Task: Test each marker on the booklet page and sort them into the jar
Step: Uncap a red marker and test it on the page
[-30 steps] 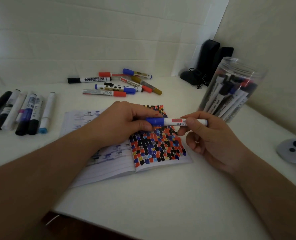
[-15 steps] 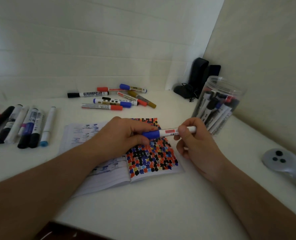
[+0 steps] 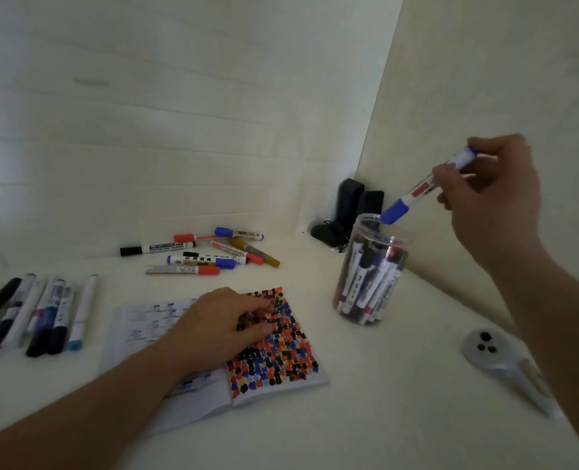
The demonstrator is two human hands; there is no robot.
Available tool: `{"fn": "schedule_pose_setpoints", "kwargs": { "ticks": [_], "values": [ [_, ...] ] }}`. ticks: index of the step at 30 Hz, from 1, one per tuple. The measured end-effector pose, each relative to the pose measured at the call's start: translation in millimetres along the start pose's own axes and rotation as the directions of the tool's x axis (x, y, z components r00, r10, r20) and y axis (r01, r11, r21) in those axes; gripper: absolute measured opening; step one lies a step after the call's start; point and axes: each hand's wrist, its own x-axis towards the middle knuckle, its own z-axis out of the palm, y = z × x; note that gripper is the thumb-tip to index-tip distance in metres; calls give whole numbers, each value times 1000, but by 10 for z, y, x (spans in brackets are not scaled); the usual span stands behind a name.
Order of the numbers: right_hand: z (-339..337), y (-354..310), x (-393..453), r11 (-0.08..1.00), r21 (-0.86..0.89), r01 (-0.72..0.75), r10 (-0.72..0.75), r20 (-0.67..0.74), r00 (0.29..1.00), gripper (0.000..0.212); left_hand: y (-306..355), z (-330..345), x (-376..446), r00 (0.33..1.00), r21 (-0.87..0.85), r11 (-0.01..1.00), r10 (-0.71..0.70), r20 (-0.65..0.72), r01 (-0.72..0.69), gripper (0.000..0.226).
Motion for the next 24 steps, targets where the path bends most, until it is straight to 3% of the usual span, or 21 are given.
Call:
{"fn": "schedule_pose_setpoints", "kwargs": {
  "ticks": [4,6,10,14,16,21,24],
  "values": [
    [73,227,113,976,-216,32,-2,136,991,29,33,-18,-4,1000,44,999,-7,5,7,51],
    [161,275,73,960,-274,53,6,210,978,28,32,-21,-10,1000,42,999,-21,9,21,58],
    [272,249,77,962,-268,48,15,227,974,26,16,-14,-12,1000,10,1000,-22,18,21,83],
    [304,240,68,961,-274,21,55,267,962,22,69,-40,-23,1000,10,1000,-13,-4,13,50],
    [318,274,37,948,-317,41,63,313,948,22,84,-53,-32,1000,7,1000,-14,1,14,45],
    [369,329,6,923,-375,84,53,342,938,22,95,-53,-30,1000,19,1000,2,-7,-2,45],
    [401,362,10,916,-393,82,72,363,929,23,74,-44,-31,1000,5,1000,-5,11,5,66]
  ]
}}
